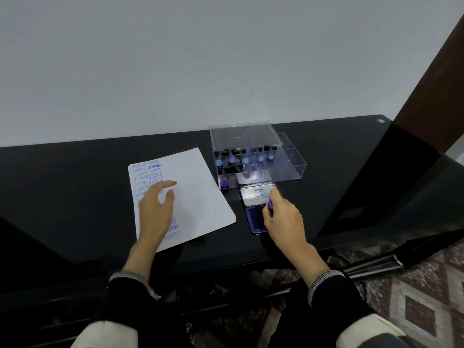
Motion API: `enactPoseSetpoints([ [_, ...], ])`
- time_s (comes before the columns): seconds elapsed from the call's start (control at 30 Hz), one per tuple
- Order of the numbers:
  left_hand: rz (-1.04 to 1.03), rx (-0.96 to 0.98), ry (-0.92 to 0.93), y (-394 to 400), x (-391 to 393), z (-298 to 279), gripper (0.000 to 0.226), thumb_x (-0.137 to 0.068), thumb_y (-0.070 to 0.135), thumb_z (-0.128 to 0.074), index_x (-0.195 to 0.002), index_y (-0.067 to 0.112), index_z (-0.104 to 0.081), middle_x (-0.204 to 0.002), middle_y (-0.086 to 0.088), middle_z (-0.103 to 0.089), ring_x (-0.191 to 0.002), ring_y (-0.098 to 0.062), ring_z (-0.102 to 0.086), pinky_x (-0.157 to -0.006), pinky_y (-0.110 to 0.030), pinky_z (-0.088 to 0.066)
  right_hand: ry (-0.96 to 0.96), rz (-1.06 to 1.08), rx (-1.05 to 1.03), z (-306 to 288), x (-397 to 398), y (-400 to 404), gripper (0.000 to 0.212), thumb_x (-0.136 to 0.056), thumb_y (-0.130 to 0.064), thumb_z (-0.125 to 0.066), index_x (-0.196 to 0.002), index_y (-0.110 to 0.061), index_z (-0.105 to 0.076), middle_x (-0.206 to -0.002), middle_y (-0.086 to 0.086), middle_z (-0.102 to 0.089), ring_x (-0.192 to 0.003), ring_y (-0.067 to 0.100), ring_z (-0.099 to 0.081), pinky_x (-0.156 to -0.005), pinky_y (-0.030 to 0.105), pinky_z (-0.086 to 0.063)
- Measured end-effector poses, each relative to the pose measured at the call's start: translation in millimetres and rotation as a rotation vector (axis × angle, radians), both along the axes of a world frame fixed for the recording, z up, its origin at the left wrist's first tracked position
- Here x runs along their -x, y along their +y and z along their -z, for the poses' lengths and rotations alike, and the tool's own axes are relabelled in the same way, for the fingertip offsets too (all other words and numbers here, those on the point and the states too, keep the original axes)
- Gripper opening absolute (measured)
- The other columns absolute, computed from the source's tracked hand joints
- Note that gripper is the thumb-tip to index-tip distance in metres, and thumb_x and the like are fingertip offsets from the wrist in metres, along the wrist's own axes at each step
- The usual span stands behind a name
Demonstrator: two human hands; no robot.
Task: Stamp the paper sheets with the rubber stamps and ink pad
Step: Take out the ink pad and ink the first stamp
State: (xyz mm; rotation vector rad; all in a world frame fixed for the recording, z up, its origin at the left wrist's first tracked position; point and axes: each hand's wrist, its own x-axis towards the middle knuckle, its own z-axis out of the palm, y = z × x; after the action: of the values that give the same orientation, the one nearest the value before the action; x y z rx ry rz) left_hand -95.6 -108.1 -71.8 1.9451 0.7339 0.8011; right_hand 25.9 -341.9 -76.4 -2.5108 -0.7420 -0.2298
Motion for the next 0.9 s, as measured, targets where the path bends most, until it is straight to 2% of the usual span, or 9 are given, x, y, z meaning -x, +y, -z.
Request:
enactPoseSetpoints([
  [0.1,-0.061,-0.016,0.113,28.1,18.2,2.9,0.026,-0.098,0.01,-0.049,-0.118,0.015,-0.064,-0.131,-0.001,-0.057,-0.116,-0.01,-0.048,-0.092,-0.021,-0.037,0.065,0.015,-0.094,1.5,-3.9,-1.8,0.024,-0.089,-0.009,-0.053,-0.078,-0.013,-0.033,-0.058,-0.002,-0.039,-0.048,0.016,-0.037,-0.042,0.027,-0.026],
  [0.2,-0.139,-0.075,0.23,49.1,31.5,17.7,0.028,-0.097,0.01,-0.05,-0.122,0.013,-0.062,-0.137,-0.007,-0.053,-0.139,-0.022,-0.032,-0.11,-0.038,-0.03,0.063,0.033,-0.09,2.2,-4.1,-0.3,0.022,-0.089,-0.01,-0.053,-0.078,-0.013,-0.034,-0.059,-0.001,-0.041,-0.049,0.017,-0.039,-0.043,0.028,-0.027],
  [0.23,-0.166,-0.104,0.268,54.2,34.2,22.5,0.029,-0.096,0.012,-0.051,-0.123,0.012,-0.062,-0.136,-0.007,-0.055,-0.142,-0.026,-0.029,-0.113,-0.043,-0.027,0.05,0.035,-0.075,2.6,-3.3,0.7,0.023,-0.089,-0.01,-0.053,-0.078,-0.014,-0.033,-0.059,-0.002,-0.04,-0.05,0.016,-0.039,-0.043,0.027,-0.025],
  [0.33,-0.285,-0.154,0.371,56.9,34.9,25.6,0.028,-0.092,0.022,-0.055,-0.117,0.012,-0.063,-0.12,-0.01,-0.063,-0.127,-0.037,-0.045,-0.109,-0.052,-0.034,0.03,0.048,-0.039,3.4,-1.9,2.3,0.023,-0.089,-0.011,-0.052,-0.079,-0.015,-0.032,-0.059,-0.005,-0.036,-0.05,0.015,-0.037,-0.044,0.027,-0.023],
  [0.47,-0.385,-0.083,0.577,47.6,21.1,13.2,0.046,-0.09,0.035,-0.057,-0.128,0.009,-0.052,-0.125,-0.019,-0.053,-0.116,-0.04,-0.043,-0.099,-0.052,-0.037,0.029,0.059,-0.05,3.7,-1.4,2.0,0.023,-0.089,-0.011,-0.053,-0.079,-0.015,-0.033,-0.059,-0.004,-0.037,-0.051,0.017,-0.039,-0.047,0.029,-0.026],
  [0.6,-0.35,0.143,0.554,54.8,7.5,7.9,0.038,-0.087,0.035,-0.059,-0.107,0.004,-0.052,-0.113,-0.015,-0.053,-0.098,-0.037,-0.057,-0.08,-0.052,-0.052,0.032,0.056,-0.058,3.5,-1.1,2.1,0.023,-0.089,-0.011,-0.054,-0.079,-0.014,-0.033,-0.059,-0.003,-0.038,-0.051,0.018,-0.04,-0.046,0.029,-0.026],
  [0.73,-0.354,0.242,0.518,60.9,3.5,4.1,0.017,-0.087,0.023,-0.057,-0.081,0.008,-0.051,-0.113,-0.02,-0.056,-0.095,-0.037,-0.06,-0.064,-0.04,-0.05,0.039,0.058,-0.055,2.9,-1.2,1.6,0.024,-0.089,-0.011,-0.054,-0.079,-0.014,-0.033,-0.058,-0.004,-0.037,-0.05,0.016,-0.039,-0.043,0.026,-0.023],
  [0.83,-0.363,0.249,0.512,64.5,4.6,6.3,0.015,-0.085,0.022,-0.053,-0.085,0.007,-0.057,-0.114,-0.019,-0.058,-0.095,-0.037,-0.06,-0.067,-0.043,-0.052,0.056,0.05,-0.068,2.1,-1.7,1.3,0.023,-0.089,-0.011,-0.054,-0.078,-0.014,-0.034,-0.058,-0.003,-0.038,-0.049,0.015,-0.038,-0.043,0.026,-0.023],
  [0.9,-0.357,0.207,0.463,58.4,5.4,4.6,0.015,-0.088,0.019,-0.05,-0.093,0.01,-0.061,-0.112,-0.015,-0.059,-0.089,-0.033,-0.061,-0.062,-0.04,-0.051,0.068,0.043,-0.068,0.3,-3.7,1.2,0.022,-0.089,-0.011,-0.053,-0.078,-0.013,-0.034,-0.058,-0.003,-0.039,-0.049,0.016,-0.038,-0.043,0.026,-0.023],
])
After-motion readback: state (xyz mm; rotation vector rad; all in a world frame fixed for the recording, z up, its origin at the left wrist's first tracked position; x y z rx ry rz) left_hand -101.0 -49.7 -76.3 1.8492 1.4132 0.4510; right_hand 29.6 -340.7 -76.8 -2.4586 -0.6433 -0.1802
